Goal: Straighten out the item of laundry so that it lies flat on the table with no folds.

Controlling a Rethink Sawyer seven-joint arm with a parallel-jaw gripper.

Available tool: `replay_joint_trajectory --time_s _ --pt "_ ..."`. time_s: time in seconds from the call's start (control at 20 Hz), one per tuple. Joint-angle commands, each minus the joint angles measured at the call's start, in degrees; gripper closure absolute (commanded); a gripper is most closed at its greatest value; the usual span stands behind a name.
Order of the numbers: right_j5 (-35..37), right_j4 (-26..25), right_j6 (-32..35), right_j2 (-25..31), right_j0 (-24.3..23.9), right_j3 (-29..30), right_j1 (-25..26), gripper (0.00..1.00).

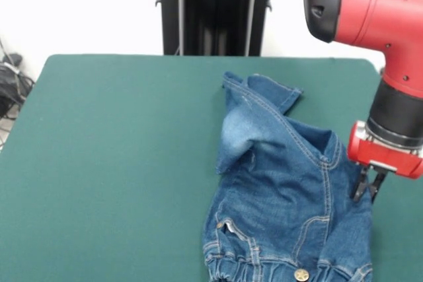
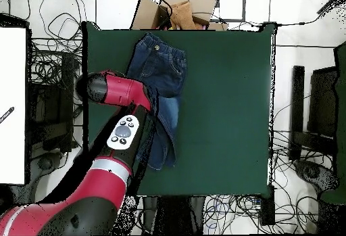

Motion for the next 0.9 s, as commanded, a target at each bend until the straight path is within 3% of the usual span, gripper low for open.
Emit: replay_joint_trajectory --time_s 0.05,0.9 --pt "3.36 2.52 16.83 3.87 0.76 4.87 -0.52 1.0" --pt "5.71 3.77 20.24 1.93 5.68 1.41 1.28 1.0"
